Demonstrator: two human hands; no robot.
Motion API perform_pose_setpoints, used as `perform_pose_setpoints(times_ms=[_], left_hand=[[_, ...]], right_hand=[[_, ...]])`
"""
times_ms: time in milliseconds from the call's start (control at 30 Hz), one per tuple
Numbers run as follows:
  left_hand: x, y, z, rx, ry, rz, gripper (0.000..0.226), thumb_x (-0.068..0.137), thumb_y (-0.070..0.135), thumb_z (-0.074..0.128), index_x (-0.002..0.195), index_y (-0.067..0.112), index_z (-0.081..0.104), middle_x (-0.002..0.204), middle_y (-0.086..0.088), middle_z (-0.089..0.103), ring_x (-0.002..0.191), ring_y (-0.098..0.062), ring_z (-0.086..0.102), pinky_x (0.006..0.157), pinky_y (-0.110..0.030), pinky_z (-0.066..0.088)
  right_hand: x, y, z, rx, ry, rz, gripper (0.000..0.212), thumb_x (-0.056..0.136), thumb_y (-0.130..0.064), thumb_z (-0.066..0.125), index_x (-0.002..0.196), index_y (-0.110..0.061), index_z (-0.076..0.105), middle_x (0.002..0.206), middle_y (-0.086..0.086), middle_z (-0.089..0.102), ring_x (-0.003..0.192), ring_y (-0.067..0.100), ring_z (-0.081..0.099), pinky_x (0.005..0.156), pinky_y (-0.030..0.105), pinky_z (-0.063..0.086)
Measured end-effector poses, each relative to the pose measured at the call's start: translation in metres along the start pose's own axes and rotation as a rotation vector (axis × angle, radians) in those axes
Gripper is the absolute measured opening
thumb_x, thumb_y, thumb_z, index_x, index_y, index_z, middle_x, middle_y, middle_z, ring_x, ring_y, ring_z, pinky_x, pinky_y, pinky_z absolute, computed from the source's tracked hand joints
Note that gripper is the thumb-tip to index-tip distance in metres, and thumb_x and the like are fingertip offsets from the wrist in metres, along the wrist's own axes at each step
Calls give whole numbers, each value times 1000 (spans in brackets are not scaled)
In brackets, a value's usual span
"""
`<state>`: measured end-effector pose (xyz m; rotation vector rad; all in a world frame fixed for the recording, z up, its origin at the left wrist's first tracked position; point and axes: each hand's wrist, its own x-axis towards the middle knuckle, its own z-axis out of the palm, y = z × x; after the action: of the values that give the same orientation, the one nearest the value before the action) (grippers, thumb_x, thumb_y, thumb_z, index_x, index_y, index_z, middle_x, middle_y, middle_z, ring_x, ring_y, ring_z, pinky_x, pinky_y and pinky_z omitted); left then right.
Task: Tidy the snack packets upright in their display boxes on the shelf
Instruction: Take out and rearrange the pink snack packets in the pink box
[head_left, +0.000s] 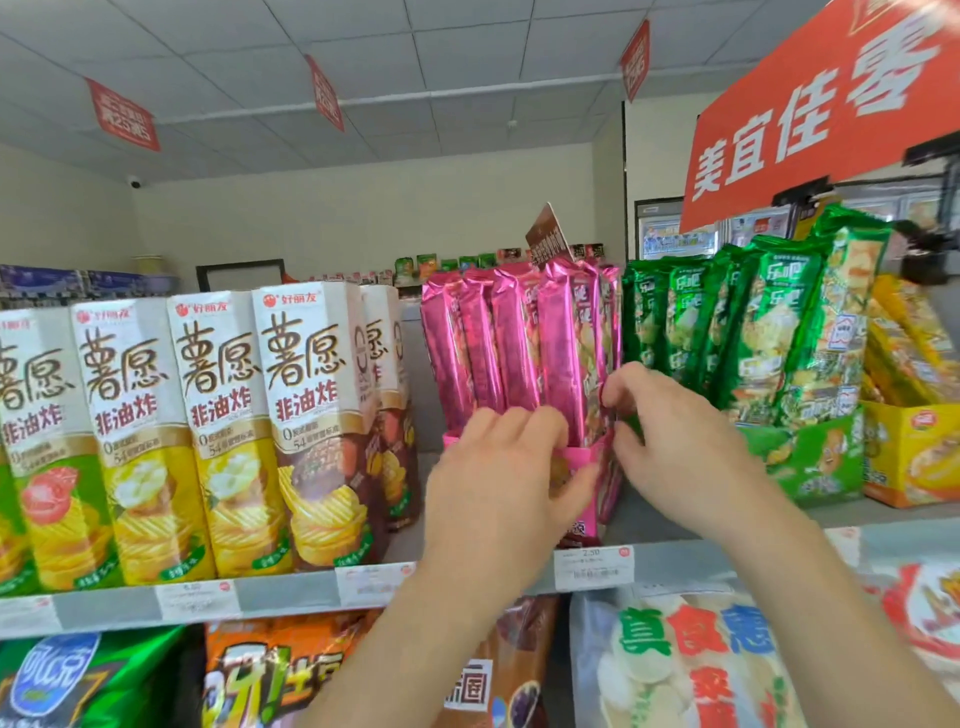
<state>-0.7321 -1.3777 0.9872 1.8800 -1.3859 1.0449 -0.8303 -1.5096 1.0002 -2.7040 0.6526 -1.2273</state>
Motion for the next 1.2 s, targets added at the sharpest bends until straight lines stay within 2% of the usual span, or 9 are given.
perform_pose_setpoints(times_ms=[133, 267, 433, 567, 700, 833, 967, 1067, 1200], left_hand=[[-2, -2, 5, 21, 12, -38, 46, 70, 70, 55, 82, 25, 56, 76, 9, 58, 79, -18, 52, 54, -35, 49], [-3, -17, -8, 21, -18, -75, 36, 75, 62, 61, 76, 28, 48, 70, 10, 54, 70, -15, 51, 54, -31, 45], [-10, -36, -27, -19, -97, -120, 22, 83, 46, 65, 84, 30, 49, 70, 10, 52, 62, -7, 50, 50, -18, 33], [-16, -42, -28, -130, -114, -199, 25, 84, 26, 73, 86, 27, 48, 76, 8, 62, 74, -17, 62, 63, -36, 53], [-17, -45, -25, -213, -110, -250, 29, 83, 13, 73, 84, 26, 46, 83, 7, 68, 83, -19, 67, 69, -39, 56], [-18, -43, -24, -234, -87, -295, 33, 81, 11, 73, 92, 24, 45, 96, 4, 65, 88, -22, 65, 69, -41, 55], [-18, -21, -25, 12, 131, -16, 34, 70, 0, 64, 100, 15, 57, 100, -6, 57, 89, -29, 56, 56, -37, 50], [-9, -8, -13, 124, 8, 169, 26, 75, 12, 73, 100, 17, 68, 94, -2, 64, 88, -29, 60, 62, -37, 51], [-4, -13, -3, 151, -61, 141, 29, 73, 14, 80, 101, 14, 71, 92, -4, 64, 87, -29, 59, 62, -39, 54]], right_hand=[[-4, 0, 3, 3, 39, -91, 20, 90, -10, 56, 101, -24, 48, 97, -4, 55, 84, 19, 56, 72, 39, 47], [-7, -4, 6, 139, -5, -151, 22, 91, -16, 63, 104, -31, 53, 100, -17, 58, 90, -3, 52, 77, 12, 39], [-6, -6, 2, -63, 0, -201, 30, 92, -29, 64, 121, -29, 57, 117, -12, 55, 112, 10, 49, 89, 26, 41], [-8, -4, -12, -226, 65, -177, 35, 89, -36, 64, 122, -28, 57, 121, -5, 55, 114, 19, 51, 88, 41, 49], [-11, 3, -27, -460, -83, -107, 43, 92, -51, 55, 132, -39, 46, 129, -13, 53, 121, 17, 46, 90, 40, 41], [-11, 6, -28, -490, -149, -126, 33, 94, -47, 53, 126, -39, 48, 123, -14, 56, 118, 15, 48, 91, 40, 35], [-13, 6, -23, -417, -88, -154, 38, 93, -36, 59, 126, -27, 42, 124, -5, 55, 114, 21, 50, 88, 38, 47], [-12, 5, -15, -459, -90, -191, 51, 91, -21, 62, 133, -25, 34, 120, -5, 58, 112, 23, 52, 78, 37, 49], [-11, 8, -8, -487, -90, -251, 56, 89, -14, 62, 134, -30, 32, 117, -5, 57, 113, 21, 47, 79, 35, 42]])
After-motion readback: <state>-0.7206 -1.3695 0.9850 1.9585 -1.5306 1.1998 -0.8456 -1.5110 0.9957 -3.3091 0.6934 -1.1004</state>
